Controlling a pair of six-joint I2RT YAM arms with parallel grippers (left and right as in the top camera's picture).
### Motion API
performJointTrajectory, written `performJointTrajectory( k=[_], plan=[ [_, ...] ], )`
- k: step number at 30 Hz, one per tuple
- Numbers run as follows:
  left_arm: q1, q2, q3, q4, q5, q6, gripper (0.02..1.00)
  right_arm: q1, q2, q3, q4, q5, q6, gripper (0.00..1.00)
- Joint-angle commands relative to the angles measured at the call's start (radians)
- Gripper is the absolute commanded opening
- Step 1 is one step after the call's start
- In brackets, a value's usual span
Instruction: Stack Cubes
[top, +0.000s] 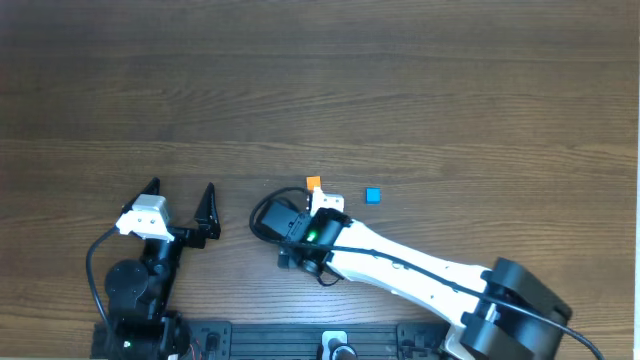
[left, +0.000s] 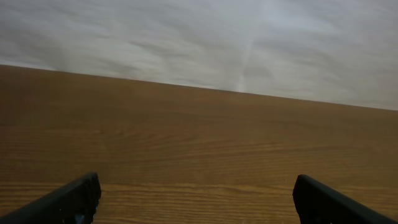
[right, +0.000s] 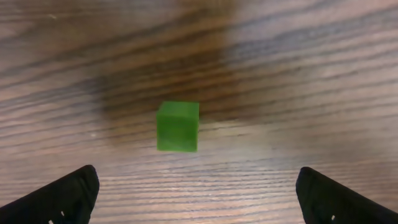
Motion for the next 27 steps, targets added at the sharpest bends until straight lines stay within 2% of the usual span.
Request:
performJointTrajectory(
  k=[1,15,27],
  plan=[
    [-0.002,-0.009,-0.006,0.0,-0.001,0.014,0.996,0.023,0.038,0.015,0.003,0.024,0.096,0.991],
    [-0.002,-0.009,-0.006,0.0,-0.001,0.014,0.998,0.022,0.133,0.014,0.034,0.031,0.098,0.993],
    [-0.002,-0.009,-0.006,0.0,-0.001,0.014,0.998,0.022,0.177,0.014,0.088,0.035,0.041,0.991]
  ],
)
